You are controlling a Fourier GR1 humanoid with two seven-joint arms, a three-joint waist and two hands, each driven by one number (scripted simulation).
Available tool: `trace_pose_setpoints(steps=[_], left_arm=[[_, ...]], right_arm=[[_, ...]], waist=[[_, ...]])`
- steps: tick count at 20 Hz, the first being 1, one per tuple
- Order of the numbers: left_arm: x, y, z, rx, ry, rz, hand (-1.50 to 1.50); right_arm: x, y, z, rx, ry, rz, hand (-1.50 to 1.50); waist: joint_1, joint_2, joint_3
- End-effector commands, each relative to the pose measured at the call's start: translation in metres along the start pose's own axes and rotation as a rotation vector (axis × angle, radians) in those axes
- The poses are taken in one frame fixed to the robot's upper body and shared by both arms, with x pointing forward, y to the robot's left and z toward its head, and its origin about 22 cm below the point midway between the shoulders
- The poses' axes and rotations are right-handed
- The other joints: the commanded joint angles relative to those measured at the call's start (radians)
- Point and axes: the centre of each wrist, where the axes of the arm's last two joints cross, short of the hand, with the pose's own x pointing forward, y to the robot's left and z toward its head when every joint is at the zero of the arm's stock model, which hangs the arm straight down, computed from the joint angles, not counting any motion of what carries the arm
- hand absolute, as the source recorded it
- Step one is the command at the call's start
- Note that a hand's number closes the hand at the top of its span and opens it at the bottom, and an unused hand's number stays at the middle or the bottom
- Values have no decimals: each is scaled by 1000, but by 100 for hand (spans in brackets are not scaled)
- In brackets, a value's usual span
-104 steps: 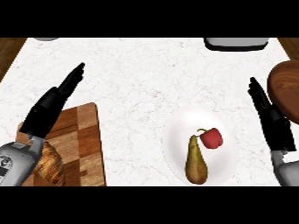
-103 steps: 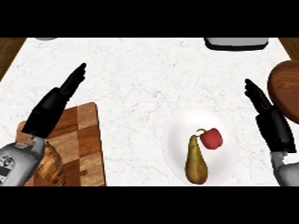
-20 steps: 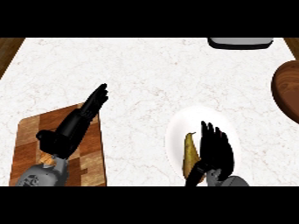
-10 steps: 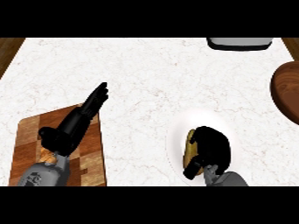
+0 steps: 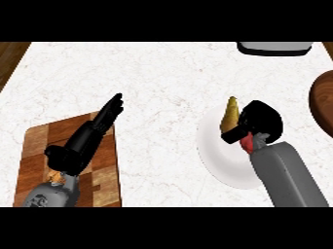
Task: Pick the pear from the plate and place it in the bowl
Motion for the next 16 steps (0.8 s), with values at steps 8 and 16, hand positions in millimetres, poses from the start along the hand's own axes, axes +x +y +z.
trace_pose_setpoints(steps=[8, 16], left_arm=[[2, -3, -8, -2, 13, -10, 0], [-4, 2, -4, 12, 9, 14, 0]], right_arm=[[24, -81, -57, -426, 184, 22, 150], [25, -143, -45, -761, 101, -282, 150]], waist=[[4, 2, 2], [-17, -2, 2]])
